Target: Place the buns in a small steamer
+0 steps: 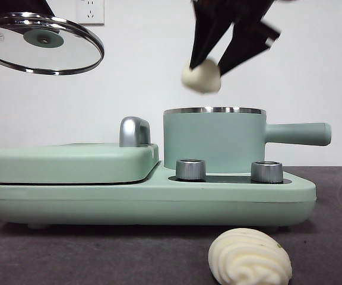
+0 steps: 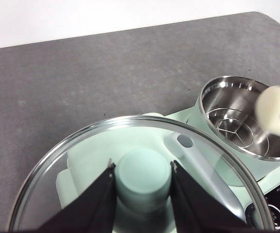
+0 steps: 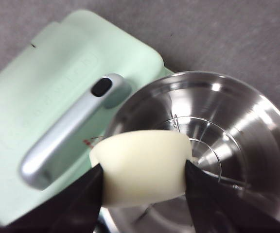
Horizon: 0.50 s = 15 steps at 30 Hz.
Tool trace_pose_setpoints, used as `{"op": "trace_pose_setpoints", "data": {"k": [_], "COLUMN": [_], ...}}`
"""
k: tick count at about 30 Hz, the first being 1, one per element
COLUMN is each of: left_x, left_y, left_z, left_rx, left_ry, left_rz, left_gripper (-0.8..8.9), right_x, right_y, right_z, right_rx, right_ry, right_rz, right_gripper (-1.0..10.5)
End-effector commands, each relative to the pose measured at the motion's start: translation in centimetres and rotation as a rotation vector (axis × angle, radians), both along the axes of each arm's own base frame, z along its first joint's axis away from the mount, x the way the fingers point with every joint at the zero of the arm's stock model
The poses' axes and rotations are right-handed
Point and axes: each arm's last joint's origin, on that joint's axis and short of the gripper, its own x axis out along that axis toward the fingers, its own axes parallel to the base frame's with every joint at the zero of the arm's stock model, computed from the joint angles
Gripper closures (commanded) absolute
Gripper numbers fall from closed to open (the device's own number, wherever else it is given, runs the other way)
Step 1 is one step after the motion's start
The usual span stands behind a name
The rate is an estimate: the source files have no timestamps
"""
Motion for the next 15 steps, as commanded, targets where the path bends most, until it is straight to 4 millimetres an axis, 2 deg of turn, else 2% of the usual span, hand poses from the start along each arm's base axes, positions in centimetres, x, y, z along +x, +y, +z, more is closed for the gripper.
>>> {"op": "trace_pose_setpoints", "data": {"k": [1,8,15], "left_x": [0.1,0.1,0.1], "left_y": [-0.1,-0.1,-0.1], "left_z": [0.9,0.9,0.9], "left_rx": [-0.011,-0.007,-0.007], "left_ry": [-0.044,-0.054,-0.054], "left_rz": [-0.002,-0.005,-0.005], "left_gripper": [8.02,8.02,8.02], "right_x": [1.6,4.2,5.6], "right_y": [0.8,1.9,2.3], "right_z": [-0.6,-3.6,-6.1], "right_rx": [-0.018,-0.066,-0.139], "right_ry": [-0.016,-0.012,-0.006], "right_rz": [0.027,0.031,0.029], "right_gripper": [7.1,7.1,7.0]}}
